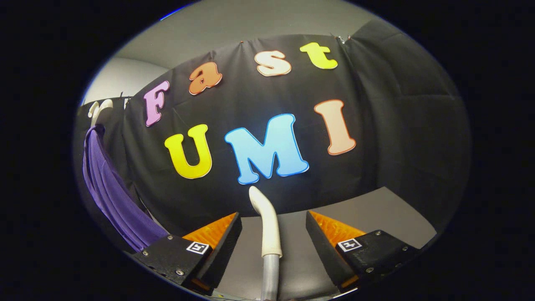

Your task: Iron the clothes twice with a garment steamer, once on the left side and once on the right side.

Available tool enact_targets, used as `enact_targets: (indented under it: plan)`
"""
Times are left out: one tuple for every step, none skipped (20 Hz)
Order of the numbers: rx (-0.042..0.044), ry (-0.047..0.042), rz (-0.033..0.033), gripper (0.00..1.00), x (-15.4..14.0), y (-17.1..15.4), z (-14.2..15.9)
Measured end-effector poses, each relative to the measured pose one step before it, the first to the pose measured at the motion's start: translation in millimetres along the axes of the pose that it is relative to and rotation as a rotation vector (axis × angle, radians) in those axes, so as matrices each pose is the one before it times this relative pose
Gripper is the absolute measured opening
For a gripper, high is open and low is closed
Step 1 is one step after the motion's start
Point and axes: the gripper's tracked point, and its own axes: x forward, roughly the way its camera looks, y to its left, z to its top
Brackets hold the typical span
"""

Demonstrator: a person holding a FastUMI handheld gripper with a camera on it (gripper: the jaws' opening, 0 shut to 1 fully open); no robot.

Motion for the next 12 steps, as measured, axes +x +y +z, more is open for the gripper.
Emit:
enact_targets:
  plan:
    - [0.02567, 0.01872, 0.00529, 0.96, 8.11, -2.0, -1.91]
    - [0.03108, 0.0277, 0.01222, 0.95, 9.35, -0.86, -4.72]
    - [0.0273, 0.03092, 0.01677, 0.95, 7.75, 0.37, -3.69]
    - [0.02798, 0.03776, 0.02064, 0.95, 5.55, 0.32, -5.85]
    - [0.03052, 0.03613, 0.01788, 0.95, 7.73, -0.43, -4.63]
    - [0.03138, 0.03152, 0.00986, 0.95, 5.89, -1.73, -4.9]
    - [0.02992, 0.02341, 0.00818, 0.95, 7.11, -1.6, -1.97]
    - [0.02811, 0.0238, 0.00908, 0.95, 8.39, -0.67, -3.58]
    - [0.02823, 0.03248, 0.00931, 0.95, 8.11, 0.38, -5.02]
    - [0.02004, 0.02977, 0.01424, 0.95, 5.38, 2.07, -5.68]
    - [0.01272, 0.01925, 0.00542, 0.94, 5.32, 1.19, -3.48]
    - [-0.00119, 0.01637, -0.00099, 0.94, 5.85, -1.99, -2.6]
